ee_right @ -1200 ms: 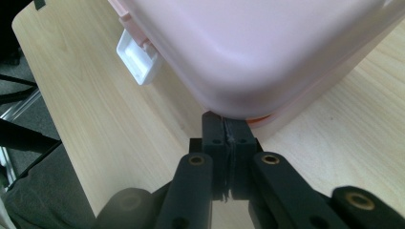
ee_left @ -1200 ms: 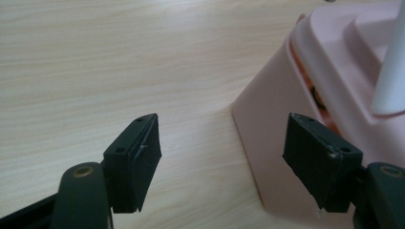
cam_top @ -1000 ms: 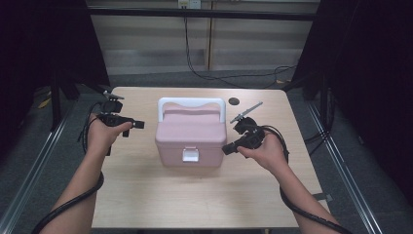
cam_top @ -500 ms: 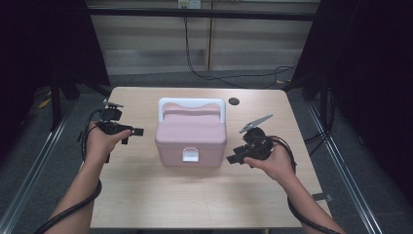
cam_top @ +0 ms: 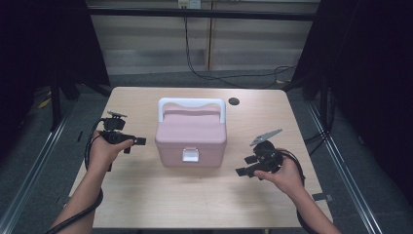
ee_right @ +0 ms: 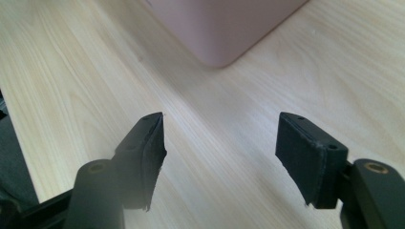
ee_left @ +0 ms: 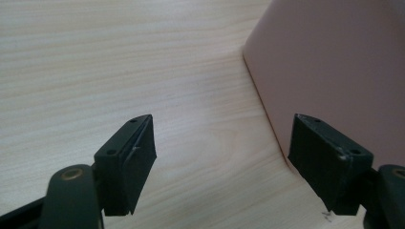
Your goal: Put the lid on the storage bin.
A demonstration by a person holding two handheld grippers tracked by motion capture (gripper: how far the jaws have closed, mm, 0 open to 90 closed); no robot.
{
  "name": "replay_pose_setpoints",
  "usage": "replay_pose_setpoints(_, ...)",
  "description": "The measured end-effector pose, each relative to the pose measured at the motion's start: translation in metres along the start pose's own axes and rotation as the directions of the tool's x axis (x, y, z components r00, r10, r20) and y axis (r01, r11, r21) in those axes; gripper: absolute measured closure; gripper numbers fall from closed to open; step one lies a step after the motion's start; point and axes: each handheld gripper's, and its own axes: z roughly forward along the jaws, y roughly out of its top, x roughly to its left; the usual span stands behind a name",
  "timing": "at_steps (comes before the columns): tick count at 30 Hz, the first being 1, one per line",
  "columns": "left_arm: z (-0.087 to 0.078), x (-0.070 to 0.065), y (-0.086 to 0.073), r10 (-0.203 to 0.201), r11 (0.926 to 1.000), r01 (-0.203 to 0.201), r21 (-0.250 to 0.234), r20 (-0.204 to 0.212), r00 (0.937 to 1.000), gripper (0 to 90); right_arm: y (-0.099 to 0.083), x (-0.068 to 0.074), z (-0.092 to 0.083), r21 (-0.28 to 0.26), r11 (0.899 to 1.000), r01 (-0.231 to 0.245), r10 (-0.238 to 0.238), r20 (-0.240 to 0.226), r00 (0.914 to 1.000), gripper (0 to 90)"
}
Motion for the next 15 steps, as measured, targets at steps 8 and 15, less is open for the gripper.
replay_pose_setpoints(8, 0.010, 0.006, -0.017, -0.001, 0.9999, 0.001, 0.013, -0.004, 1.0000, 23.8, -0.029, -0.011, 0.007, 0.006, 1.000, -0.012, 0.012, 0.002, 0.9999, 31.2)
replay_pose_setpoints(15, 0.022, 0.011, -0.034, 0.028, 0.9995, -0.028, 0.014, -0.009, 0.9996, 23.8, -0.049, -0.019, 0.014, 0.019, 1.000, -0.014, 0.013, 0.038, 0.9992, 29.4)
